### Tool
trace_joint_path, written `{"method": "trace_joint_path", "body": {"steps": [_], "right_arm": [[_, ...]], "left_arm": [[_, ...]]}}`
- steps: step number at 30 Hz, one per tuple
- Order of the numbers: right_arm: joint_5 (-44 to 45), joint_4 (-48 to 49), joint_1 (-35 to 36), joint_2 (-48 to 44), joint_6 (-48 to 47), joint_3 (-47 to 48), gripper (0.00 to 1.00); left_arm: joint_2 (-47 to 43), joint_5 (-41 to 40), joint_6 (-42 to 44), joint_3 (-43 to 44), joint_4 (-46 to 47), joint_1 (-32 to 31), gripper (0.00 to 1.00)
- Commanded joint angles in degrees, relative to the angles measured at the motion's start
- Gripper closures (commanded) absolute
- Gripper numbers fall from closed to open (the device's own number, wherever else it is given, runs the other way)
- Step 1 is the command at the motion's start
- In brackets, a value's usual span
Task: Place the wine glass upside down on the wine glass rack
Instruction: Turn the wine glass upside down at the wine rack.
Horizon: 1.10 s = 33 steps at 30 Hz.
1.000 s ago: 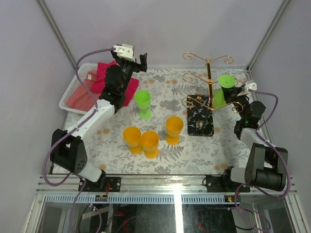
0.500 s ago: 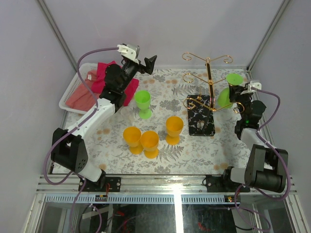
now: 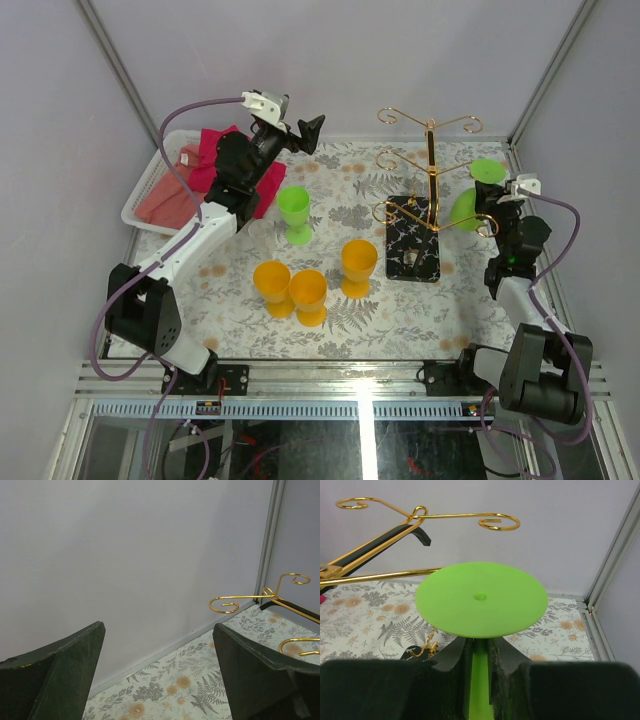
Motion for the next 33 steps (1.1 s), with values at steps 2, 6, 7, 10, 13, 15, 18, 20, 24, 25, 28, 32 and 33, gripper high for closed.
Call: {"method": "trace_joint_path", "body": {"steps": [2,6,7,10,13,15,18,20,24,25,28,32,33], "right_arm": [[-4.56,-1.90,0.27,-3.44,-2.04,-1.55,0.93],[-7.04,-2.67,0.25,-4.06,-2.57,-2.40,0.88],[-7.77,-2.72,0.30,-4.18,-2.65,-2.51,0.87],[-9.41,-3.17,0.25,-4.90,-2.89,-3.02,0.83],[-8.63,-5.59,0.23,-6.61,-3.80,-3.49,0.82],[-6.39,-7.00,0.23,-8.39,-4.35,-4.29,0.79],[-3.29,-8.57,0.28,-11.34,-5.16,-5.65,0.65],[-1.62,-10.19,0.24,-13.19,-6.09,-6.15,0.56],[2.74,-11.27,0.23,-16.49,-6.39,-7.50,0.41],[3.66,-11.11,0.26,-17.16,-6.37,-7.96,0.37],[6.12,-11.12,0.23,-18.32,-5.99,-8.57,0.27],[7.98,-12.01,0.28,-18.54,-5.39,-8.79,0.19],[8.14,-12.00,0.25,-18.41,-5.19,-8.95,0.17]], "left_arm": [[-0.38,-0.49,0.10,0.94,2.41,0.46,0.11],[-0.74,-0.93,0.32,0.71,1.81,0.46,0.11],[-0.91,-1.09,0.32,0.68,1.70,0.42,0.11],[-1.19,-1.46,0.52,0.39,1.46,0.46,0.11],[-1.45,-1.73,0.54,0.09,1.36,0.48,0.11],[-1.48,-1.87,0.52,-0.07,1.37,0.46,0.11],[-1.43,-2.04,0.57,-0.09,1.37,0.46,0.11],[-1.26,-2.03,0.51,0.09,1.38,0.46,0.11],[-0.95,-1.88,0.43,0.54,1.20,0.46,0.10],[-0.85,-1.77,0.44,0.59,1.17,0.46,0.11],[-0.69,-1.63,0.43,0.70,1.08,0.46,0.11],[-0.49,-1.45,0.27,0.82,0.92,0.46,0.11],[-0.46,-1.40,0.31,0.83,0.85,0.40,0.10]]}}
